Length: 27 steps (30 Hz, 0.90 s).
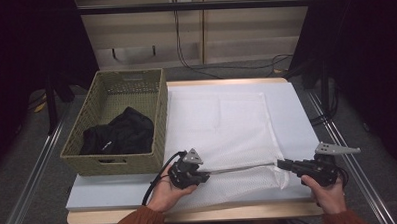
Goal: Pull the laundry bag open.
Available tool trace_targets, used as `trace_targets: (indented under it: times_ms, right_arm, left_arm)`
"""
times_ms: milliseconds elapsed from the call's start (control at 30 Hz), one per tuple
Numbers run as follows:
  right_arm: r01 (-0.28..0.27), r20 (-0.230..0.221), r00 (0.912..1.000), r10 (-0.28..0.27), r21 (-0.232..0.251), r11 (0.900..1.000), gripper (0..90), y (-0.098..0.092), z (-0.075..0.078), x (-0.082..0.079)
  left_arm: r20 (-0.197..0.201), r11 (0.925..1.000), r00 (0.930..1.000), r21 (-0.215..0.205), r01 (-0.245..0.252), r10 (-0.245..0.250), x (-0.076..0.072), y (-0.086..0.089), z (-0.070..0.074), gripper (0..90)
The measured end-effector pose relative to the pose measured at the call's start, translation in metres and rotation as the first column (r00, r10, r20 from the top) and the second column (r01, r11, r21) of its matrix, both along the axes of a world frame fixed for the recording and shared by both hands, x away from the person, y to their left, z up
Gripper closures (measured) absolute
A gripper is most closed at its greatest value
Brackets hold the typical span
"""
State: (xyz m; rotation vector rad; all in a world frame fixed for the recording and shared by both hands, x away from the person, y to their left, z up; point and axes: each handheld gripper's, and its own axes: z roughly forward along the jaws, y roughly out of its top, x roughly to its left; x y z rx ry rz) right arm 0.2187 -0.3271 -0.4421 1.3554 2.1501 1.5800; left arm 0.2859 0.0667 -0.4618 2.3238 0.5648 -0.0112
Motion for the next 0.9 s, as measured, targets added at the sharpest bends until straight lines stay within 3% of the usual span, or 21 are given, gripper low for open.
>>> trace_targets:
  times_ms: [67, 100, 167, 467, 567, 900]
  right_arm:
    - [-0.005, -0.002, 1.0000, 0.005, 0.001, 1.000, 87.0, 0.000, -0.001, 0.001]
    - [-0.002, -0.002, 1.0000, 0.002, 0.001, 1.000, 87.0, 0.000, -0.002, 0.001]
    - [-0.001, -0.012, 0.9999, 0.001, 0.009, 1.000, 87.0, 0.000, -0.003, 0.001]
    - [0.004, -0.002, 1.0000, -0.004, -0.005, 1.000, 87.0, 0.000, -0.001, 0.000]
    - [0.004, -0.003, 1.0000, -0.004, -0.003, 1.000, 87.0, 0.001, -0.001, 0.000]
    - [0.006, 0.001, 1.0000, -0.006, 0.002, 1.000, 87.0, -0.001, 0.001, -0.002]
  left_arm:
    - [0.016, 0.9998, 0.9999, 0.020, 0.003, -0.003, -0.001, 0.005, 0.002, 86.7]
    - [0.006, 0.9999, 0.9999, -0.001, -0.013, 0.013, -0.003, 0.006, 0.002, 86.7]
    - [0.009, 0.9999, 0.9999, 0.014, -0.007, 0.007, -0.003, 0.010, 0.002, 86.7]
    - [0.005, 0.9996, 0.9996, 0.009, -0.029, 0.029, -0.006, 0.022, 0.002, 86.7]
    - [0.006, 0.9992, 0.9992, -0.012, -0.039, 0.039, -0.006, 0.025, 0.003, 86.7]
    - [0.013, 0.9995, 0.9994, 0.007, -0.032, 0.032, -0.007, 0.032, 0.005, 86.7]
